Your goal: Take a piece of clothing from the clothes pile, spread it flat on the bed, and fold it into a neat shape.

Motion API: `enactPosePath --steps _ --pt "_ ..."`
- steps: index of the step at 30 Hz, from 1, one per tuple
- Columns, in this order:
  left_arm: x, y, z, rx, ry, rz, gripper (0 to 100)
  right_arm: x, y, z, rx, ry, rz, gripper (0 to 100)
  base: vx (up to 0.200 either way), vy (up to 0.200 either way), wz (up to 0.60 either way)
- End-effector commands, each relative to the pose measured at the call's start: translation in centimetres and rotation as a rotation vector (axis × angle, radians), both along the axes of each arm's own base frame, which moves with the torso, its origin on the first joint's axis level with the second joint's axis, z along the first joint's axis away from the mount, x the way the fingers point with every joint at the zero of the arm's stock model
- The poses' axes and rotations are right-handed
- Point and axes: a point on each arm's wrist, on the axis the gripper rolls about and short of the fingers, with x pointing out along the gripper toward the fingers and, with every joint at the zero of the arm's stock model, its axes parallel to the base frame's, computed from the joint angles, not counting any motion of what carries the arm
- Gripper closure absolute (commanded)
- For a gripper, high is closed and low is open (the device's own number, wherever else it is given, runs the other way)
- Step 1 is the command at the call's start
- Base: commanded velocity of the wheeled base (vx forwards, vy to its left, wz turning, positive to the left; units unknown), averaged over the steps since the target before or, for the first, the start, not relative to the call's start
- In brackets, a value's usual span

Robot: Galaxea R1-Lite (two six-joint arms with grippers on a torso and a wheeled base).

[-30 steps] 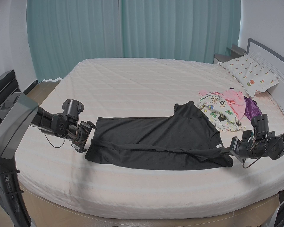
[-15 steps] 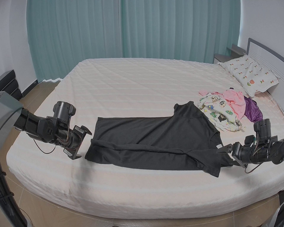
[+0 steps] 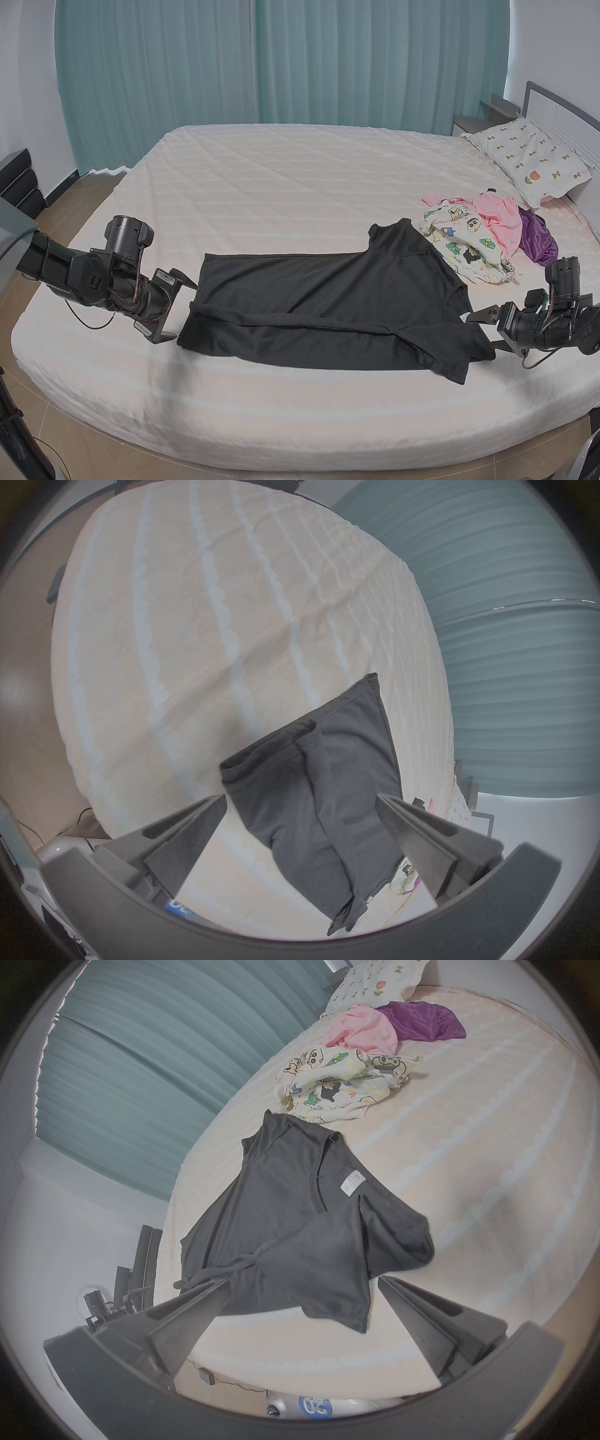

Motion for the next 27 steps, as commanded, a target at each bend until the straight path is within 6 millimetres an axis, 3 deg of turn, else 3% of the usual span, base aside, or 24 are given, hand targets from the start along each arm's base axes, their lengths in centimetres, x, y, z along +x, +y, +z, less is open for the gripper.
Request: enactPosePath --steps 1,9,15,27 --pt "-0.2 -0.1 0.1 -0.002 -0.002 -0.004 0 0.1 -0.4 -1.1 0.0 0.039 -0.014 0 0.2 0.0 0.0" --pt "0.0 -0.1 -0.6 0.007 0.014 -0.013 0 0.1 -0.4 -1.6 0.0 0.059 -0.013 0 0.0 0.0 0.0" --pt "1.5 -0.6 -2.3 0.017 0.005 -0.018 0 -0.1 -0.3 -1.7 -0.005 0.066 -0.007 0 0.0 0.0 0.0" --pt "2.4 -1.8 -4.2 0.062 0.027 -0.05 0 0.0 -0.3 -2.1 -0.008 0.08 -0.009 0 0.0 0.0 0.0"
